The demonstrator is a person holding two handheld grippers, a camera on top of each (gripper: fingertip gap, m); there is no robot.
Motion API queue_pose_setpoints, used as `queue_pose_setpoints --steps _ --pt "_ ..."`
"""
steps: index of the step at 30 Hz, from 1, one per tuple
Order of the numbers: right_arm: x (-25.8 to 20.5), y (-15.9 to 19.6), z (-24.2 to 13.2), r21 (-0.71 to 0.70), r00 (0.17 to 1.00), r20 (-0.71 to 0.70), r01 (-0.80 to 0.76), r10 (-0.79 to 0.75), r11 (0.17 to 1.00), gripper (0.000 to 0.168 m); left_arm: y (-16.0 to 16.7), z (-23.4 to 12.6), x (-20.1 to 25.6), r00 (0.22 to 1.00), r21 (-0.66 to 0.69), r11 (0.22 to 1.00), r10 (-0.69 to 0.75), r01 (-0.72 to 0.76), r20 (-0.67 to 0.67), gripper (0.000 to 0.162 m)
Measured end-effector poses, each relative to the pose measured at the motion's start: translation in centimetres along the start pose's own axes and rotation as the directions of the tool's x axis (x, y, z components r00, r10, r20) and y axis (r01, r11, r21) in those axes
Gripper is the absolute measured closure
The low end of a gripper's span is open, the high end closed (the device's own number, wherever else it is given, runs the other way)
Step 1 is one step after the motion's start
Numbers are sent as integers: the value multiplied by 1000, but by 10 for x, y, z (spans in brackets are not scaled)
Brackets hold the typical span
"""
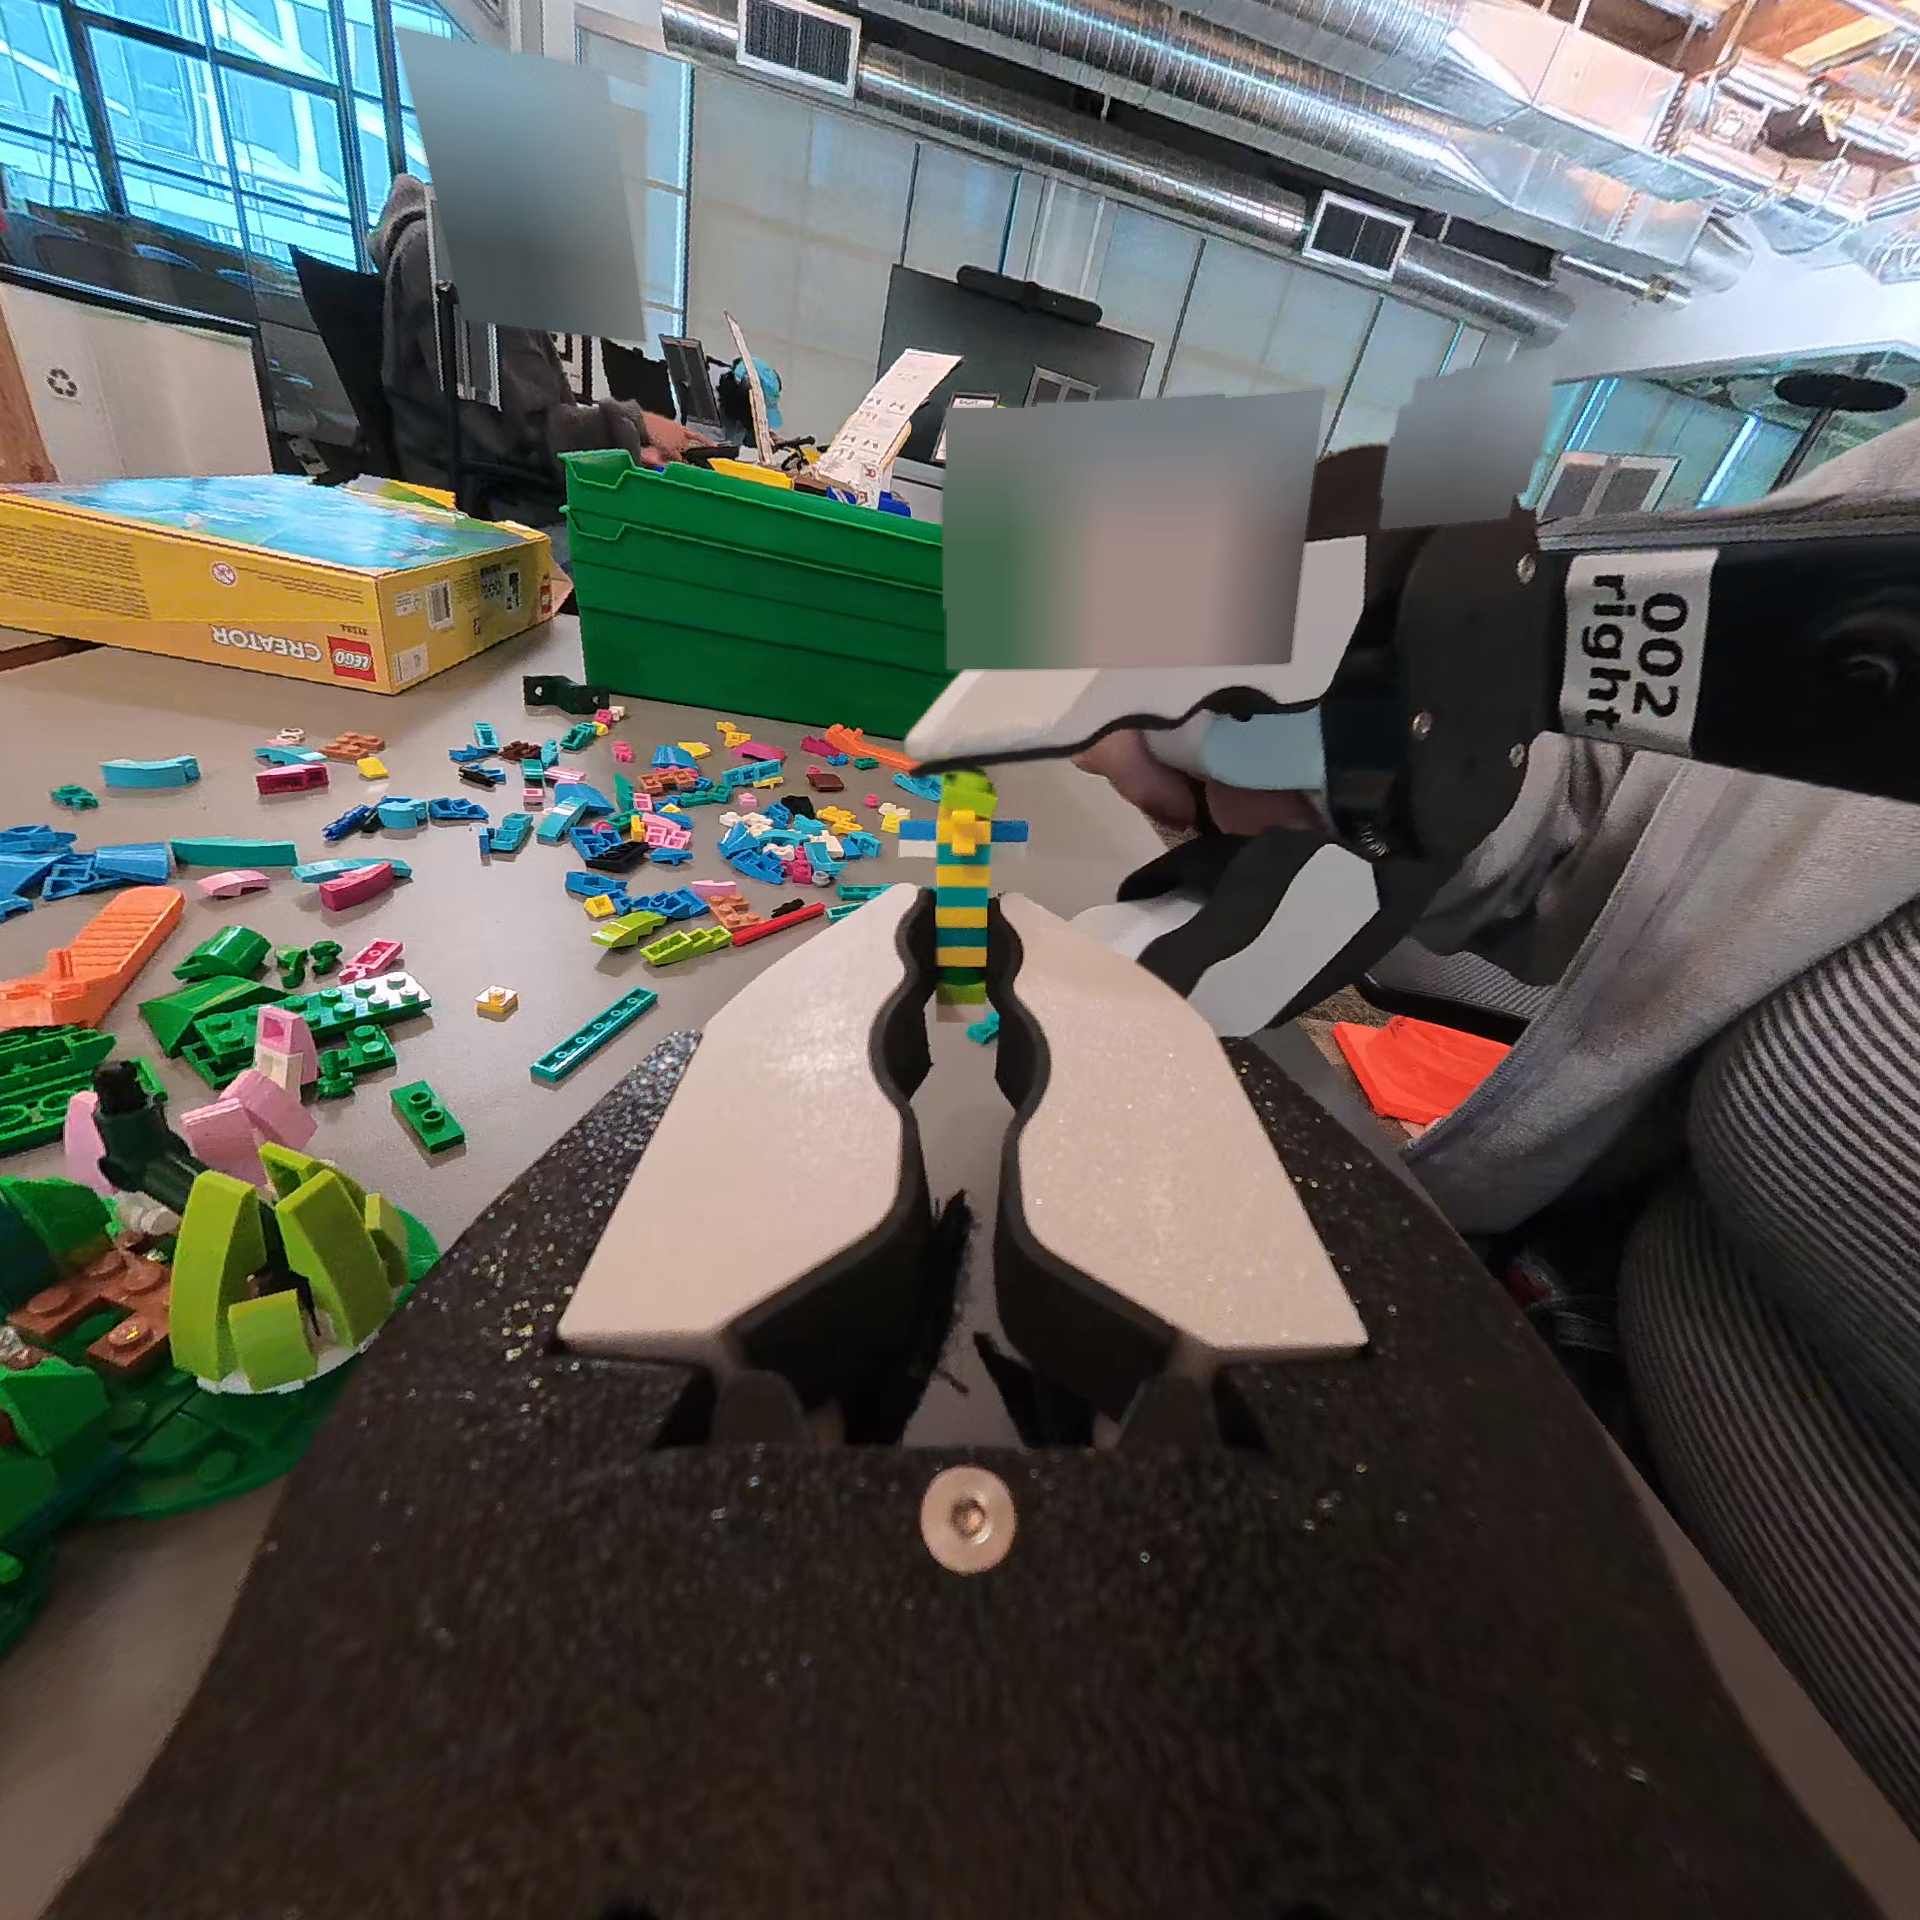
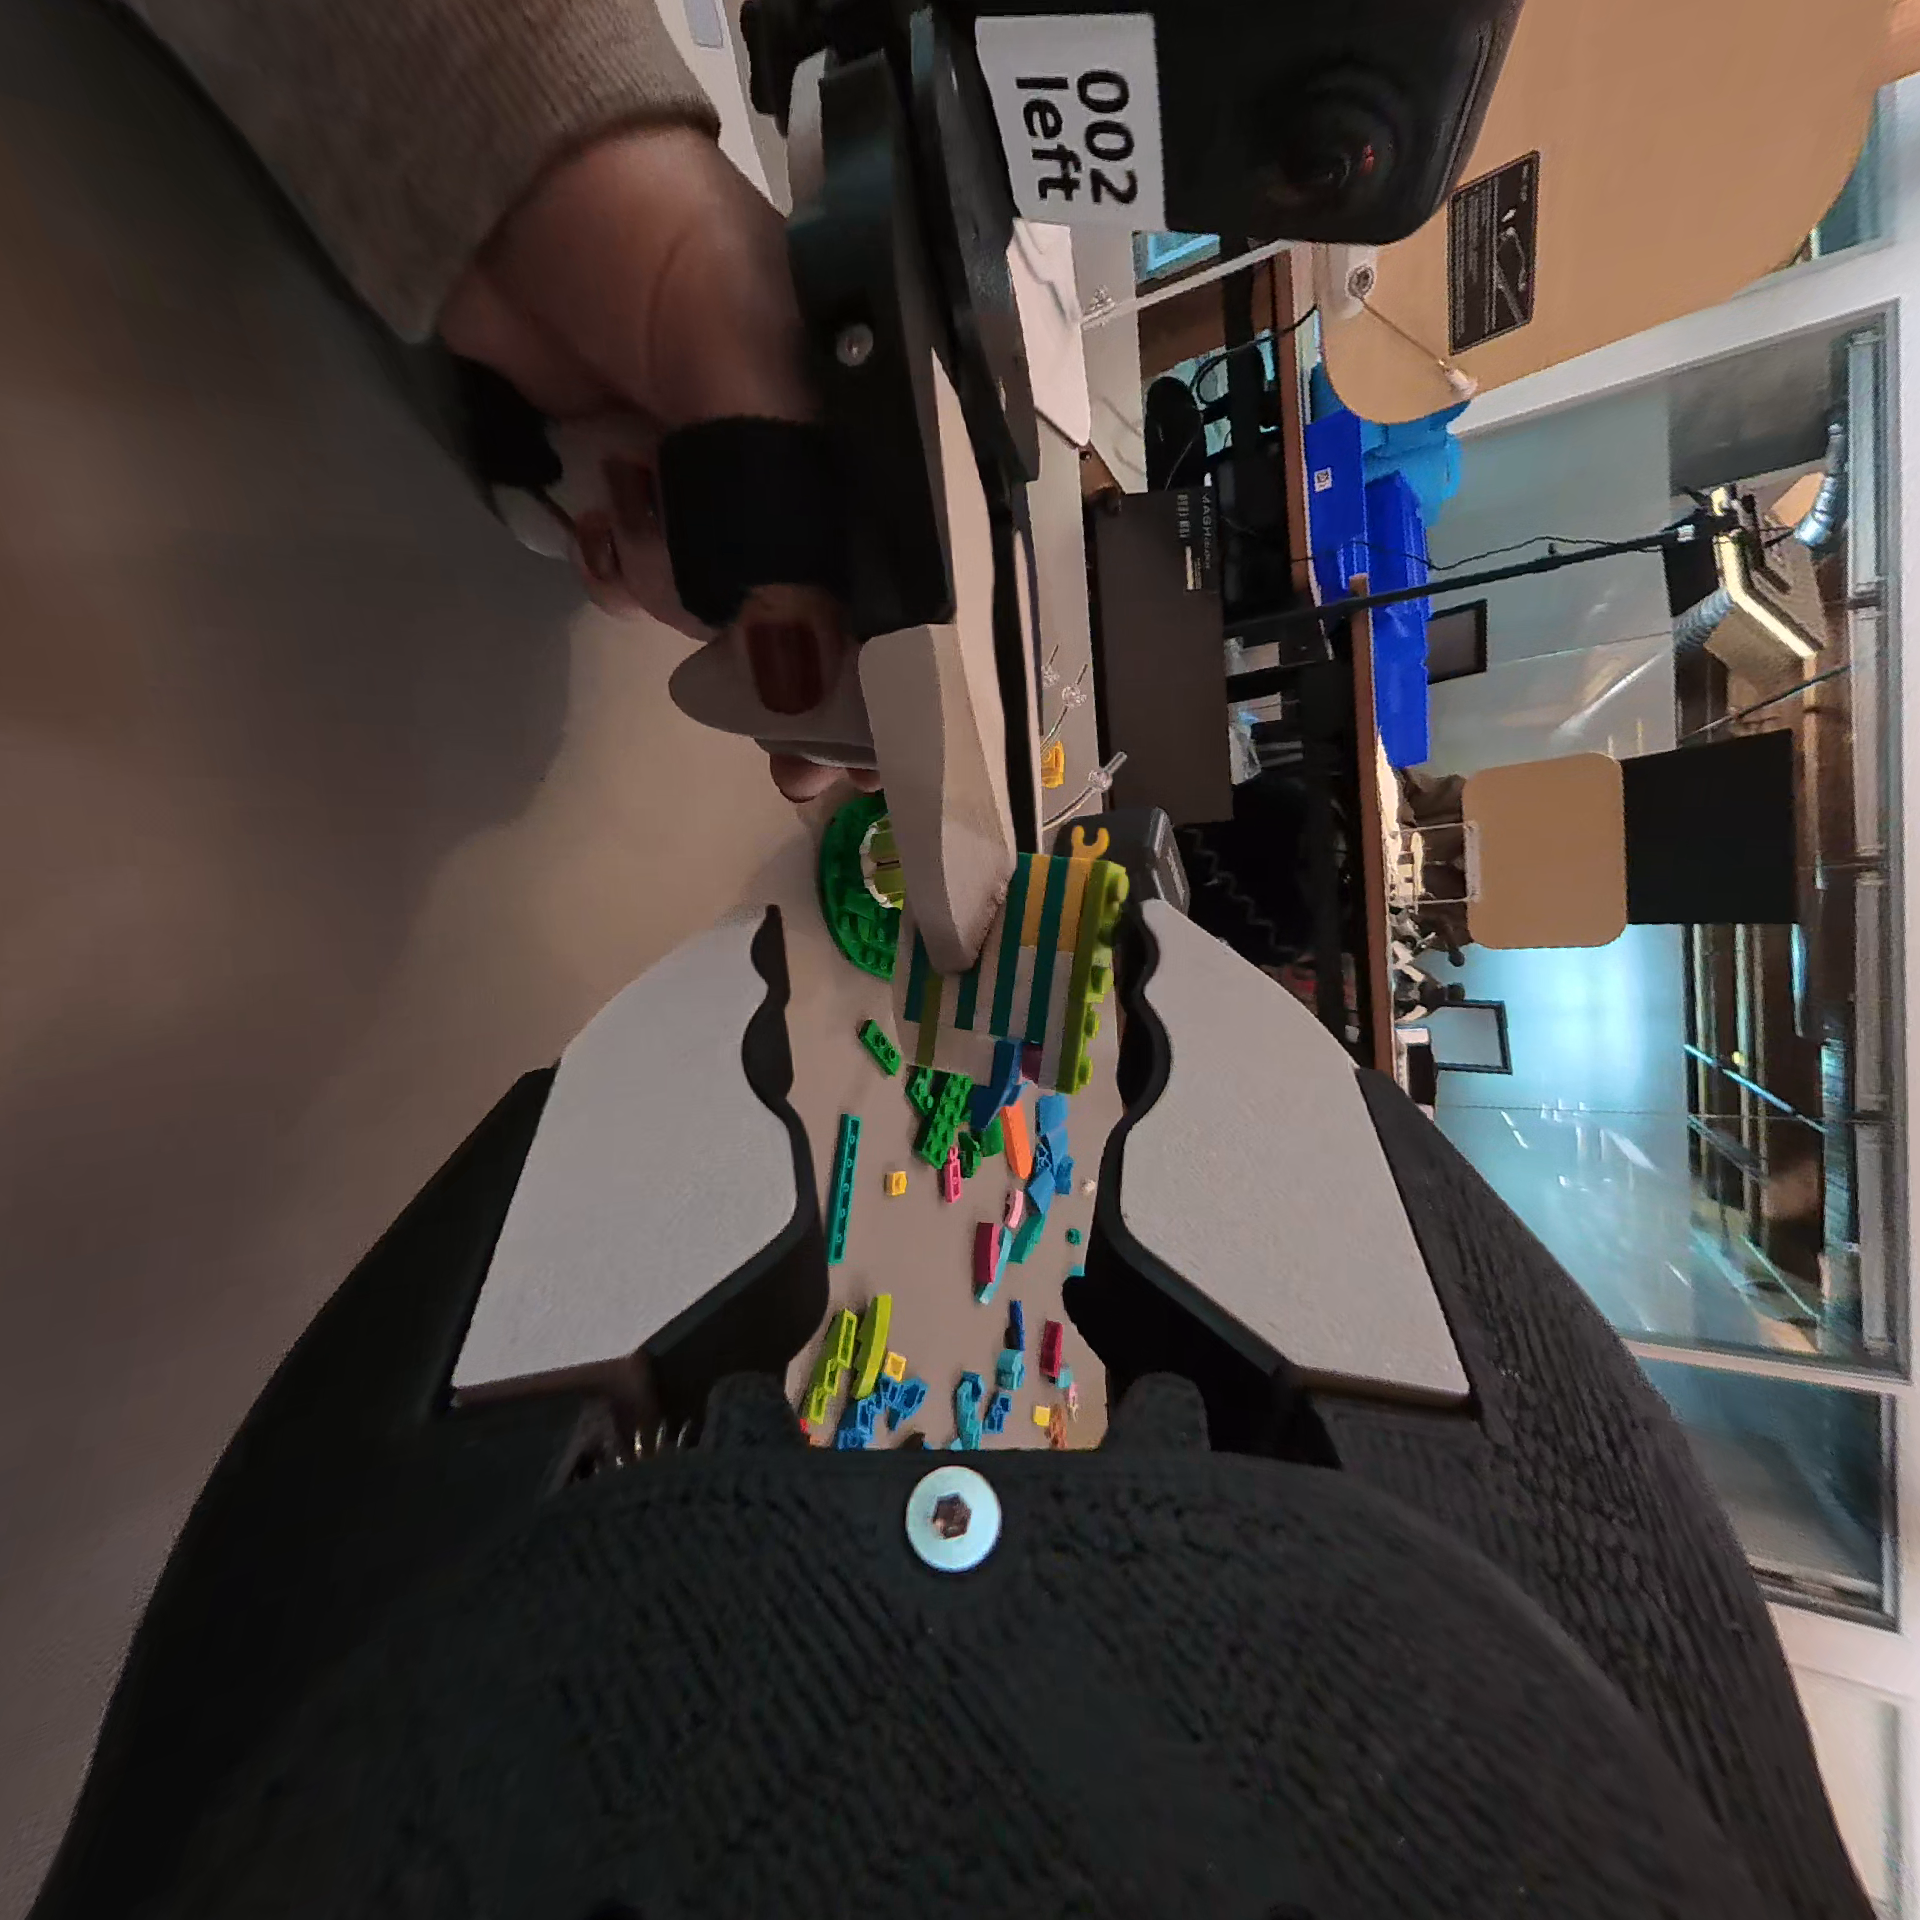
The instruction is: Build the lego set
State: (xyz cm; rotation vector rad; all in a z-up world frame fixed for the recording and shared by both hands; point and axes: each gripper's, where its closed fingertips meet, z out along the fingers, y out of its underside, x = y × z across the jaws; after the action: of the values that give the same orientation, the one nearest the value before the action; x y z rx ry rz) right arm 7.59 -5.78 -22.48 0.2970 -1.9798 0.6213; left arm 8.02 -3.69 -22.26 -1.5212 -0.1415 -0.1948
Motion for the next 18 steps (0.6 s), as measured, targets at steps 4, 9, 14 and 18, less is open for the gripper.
queue_pose_setpoints --steps 4,9,14,18 --pt "2 0 1 -3 999 -23 35 -35 999 112 -1 0 0 1000 12 1000 0 0 3 154" --pt "2 -1 0 7 1000 1 7 -7 1000 113 -3 -1 0 1000 25 1000 15 -16 18 154" --pt "3 -3 1 10 998 36 -43 43 999 113 -4 -2 -1 999 32 999 27 -28 32 154" --pt "3 -5 1 3 995 67 -70 69 998 113 -4 -3 -2 999 36 999 30 -31 36 155"
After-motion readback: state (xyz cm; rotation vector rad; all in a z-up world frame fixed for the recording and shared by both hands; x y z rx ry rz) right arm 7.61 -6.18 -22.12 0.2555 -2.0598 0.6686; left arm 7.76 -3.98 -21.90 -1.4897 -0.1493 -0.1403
